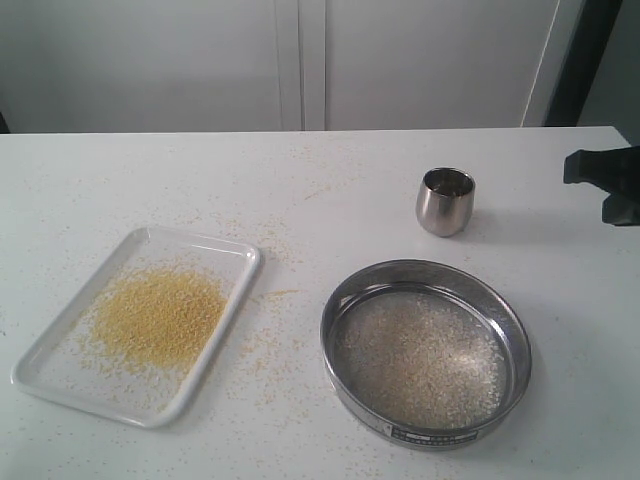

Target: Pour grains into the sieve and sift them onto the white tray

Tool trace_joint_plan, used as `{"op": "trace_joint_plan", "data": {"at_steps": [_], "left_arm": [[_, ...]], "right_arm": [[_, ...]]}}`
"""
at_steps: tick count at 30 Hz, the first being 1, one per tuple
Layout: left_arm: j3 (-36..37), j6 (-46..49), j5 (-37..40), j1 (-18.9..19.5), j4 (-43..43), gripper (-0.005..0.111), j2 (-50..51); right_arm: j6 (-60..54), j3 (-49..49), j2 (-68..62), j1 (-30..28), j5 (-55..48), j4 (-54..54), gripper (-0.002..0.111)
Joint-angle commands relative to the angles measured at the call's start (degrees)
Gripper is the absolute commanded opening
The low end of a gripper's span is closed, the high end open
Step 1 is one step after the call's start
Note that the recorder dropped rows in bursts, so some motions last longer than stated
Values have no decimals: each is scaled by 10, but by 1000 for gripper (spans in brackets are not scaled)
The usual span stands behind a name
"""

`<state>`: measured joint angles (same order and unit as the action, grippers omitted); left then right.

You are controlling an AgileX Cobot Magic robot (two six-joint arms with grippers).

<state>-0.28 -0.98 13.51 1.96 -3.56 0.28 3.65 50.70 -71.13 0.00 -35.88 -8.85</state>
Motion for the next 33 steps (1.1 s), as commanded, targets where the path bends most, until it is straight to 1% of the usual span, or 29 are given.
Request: {"op": "trace_joint_plan", "data": {"at_steps": [1,5,7,8,10,15,19,33], "left_arm": [[3,-5,-2,2,-3,0,-3],[3,-5,-2,2,-3,0,-3],[3,-5,-2,2,-3,0,-3],[3,-5,-2,2,-3,0,-3],[3,-5,-2,2,-3,0,-3],[3,-5,-2,2,-3,0,-3],[3,-4,-2,2,-3,0,-3],[3,-4,-2,2,-3,0,-3]], "right_arm": [[7,-2,4,-4,3,1,0],[7,-2,9,-4,3,3,0],[7,-2,25,-4,3,35,0],[7,-2,38,-4,3,63,0],[7,-2,63,-4,3,77,0],[7,-7,126,-4,8,88,0],[7,-40,176,-4,39,103,0],[7,-168,377,-4,39,103,0]]}}
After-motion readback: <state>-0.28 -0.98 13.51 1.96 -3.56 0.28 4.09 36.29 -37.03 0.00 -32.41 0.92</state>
